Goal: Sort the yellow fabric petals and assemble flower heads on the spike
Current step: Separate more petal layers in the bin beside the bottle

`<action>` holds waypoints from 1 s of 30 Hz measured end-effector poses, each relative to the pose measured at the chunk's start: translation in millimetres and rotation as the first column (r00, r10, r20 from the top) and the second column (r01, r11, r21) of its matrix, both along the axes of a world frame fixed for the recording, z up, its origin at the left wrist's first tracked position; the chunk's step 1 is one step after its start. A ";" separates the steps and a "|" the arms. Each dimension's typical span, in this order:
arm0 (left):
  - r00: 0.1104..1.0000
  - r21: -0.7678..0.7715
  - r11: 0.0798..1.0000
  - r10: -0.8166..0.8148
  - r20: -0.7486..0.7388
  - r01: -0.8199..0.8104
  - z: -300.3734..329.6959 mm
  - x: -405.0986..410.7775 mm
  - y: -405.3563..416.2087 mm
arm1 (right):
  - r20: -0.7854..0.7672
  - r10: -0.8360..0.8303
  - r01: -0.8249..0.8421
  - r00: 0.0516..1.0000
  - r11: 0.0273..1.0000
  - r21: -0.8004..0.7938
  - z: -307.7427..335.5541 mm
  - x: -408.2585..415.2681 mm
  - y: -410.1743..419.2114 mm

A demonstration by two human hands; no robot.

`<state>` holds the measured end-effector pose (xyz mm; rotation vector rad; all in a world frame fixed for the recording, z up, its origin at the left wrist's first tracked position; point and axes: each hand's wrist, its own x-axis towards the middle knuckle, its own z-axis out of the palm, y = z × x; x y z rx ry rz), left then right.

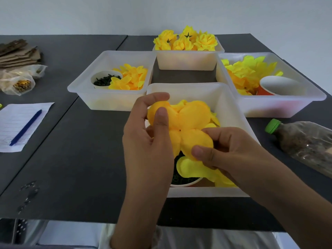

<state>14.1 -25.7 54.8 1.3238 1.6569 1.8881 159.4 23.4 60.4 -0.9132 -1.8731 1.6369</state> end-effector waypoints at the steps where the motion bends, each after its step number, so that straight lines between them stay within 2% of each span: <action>1: 0.999 -0.018 0.999 -0.047 -0.026 0.047 1.5 -0.1 -1.0 | -0.003 0.008 -0.008 1.000 0.999 0.037 2.7 -0.1 -0.5; 4: 0.973 -0.067 0.973 -0.226 -0.047 0.223 5.2 0.4 -3.6 | -0.045 0.016 -0.012 0.999 0.996 0.089 9.0 0.4 -0.5; 7: 0.949 -0.047 0.949 -0.314 -0.027 0.313 6.9 -0.8 -4.0 | -0.088 -0.009 0.021 0.996 0.990 0.137 11.9 0.2 -1.9; 13: 0.937 -0.023 0.937 -0.350 -0.014 0.349 7.5 -0.5 -2.6 | -0.075 -0.096 0.111 0.993 0.966 0.235 10.1 -0.4 -6.3; 20: 0.931 -0.006 0.932 -0.363 0.035 0.363 8.9 5.2 -0.7 | -0.096 -0.138 0.160 0.986 0.947 0.278 9.9 0.9 -5.0; 26: 0.928 -0.008 0.930 -0.366 0.066 0.367 9.4 14.5 3.2 | -0.183 -0.124 0.170 0.975 0.950 0.262 9.7 1.8 -3.7; 30: 0.933 -0.030 0.933 -0.358 0.020 0.359 7.8 21.2 2.9 | -0.206 -0.189 0.225 0.960 0.959 0.171 11.9 3.5 -2.0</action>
